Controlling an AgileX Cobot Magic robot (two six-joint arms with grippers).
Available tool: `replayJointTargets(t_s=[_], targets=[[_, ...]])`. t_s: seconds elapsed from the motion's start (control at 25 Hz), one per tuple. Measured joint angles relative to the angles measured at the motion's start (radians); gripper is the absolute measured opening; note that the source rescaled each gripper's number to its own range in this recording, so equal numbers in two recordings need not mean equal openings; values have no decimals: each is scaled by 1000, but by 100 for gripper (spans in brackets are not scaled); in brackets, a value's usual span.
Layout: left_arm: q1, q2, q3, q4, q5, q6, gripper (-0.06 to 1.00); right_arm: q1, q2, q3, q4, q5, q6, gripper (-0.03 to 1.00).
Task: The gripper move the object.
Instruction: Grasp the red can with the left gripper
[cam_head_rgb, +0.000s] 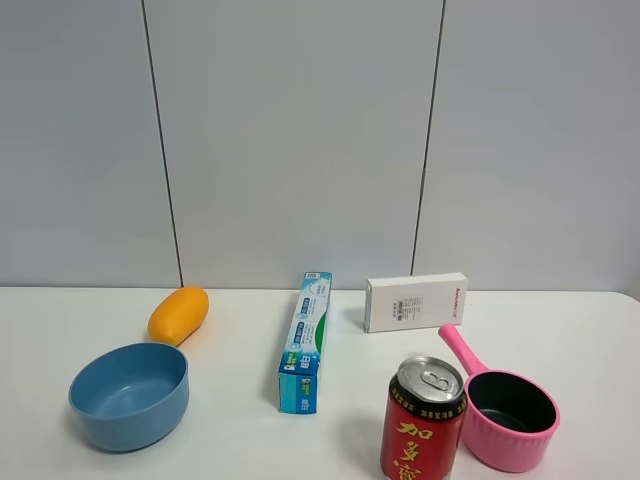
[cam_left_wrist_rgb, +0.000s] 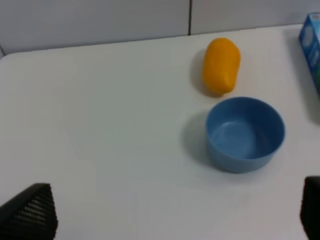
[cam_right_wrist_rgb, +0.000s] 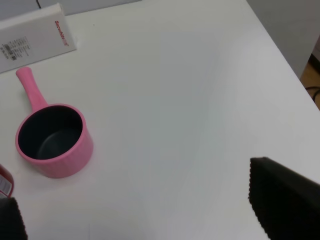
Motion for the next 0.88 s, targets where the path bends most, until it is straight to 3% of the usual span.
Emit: replayJointTargets(t_s=[0.12, 0.32, 0.44, 0.64, 0.88], targets=[[0, 137, -63, -93, -1, 117, 100, 0, 0, 0, 0, 0, 0, 100], [0, 362, -148, -346, -4, 315, 100, 0, 0, 0, 0, 0, 0, 100], [0, 468, -186, -441, -9, 395, 100, 0, 0, 0, 0, 0, 0, 100], [0, 596, -269, -502, -20, 445, 100, 0, 0, 0, 0, 0, 0, 100], [0, 701, -395, -513, -52, 460, 100, 0, 0, 0, 0, 0, 0, 100]])
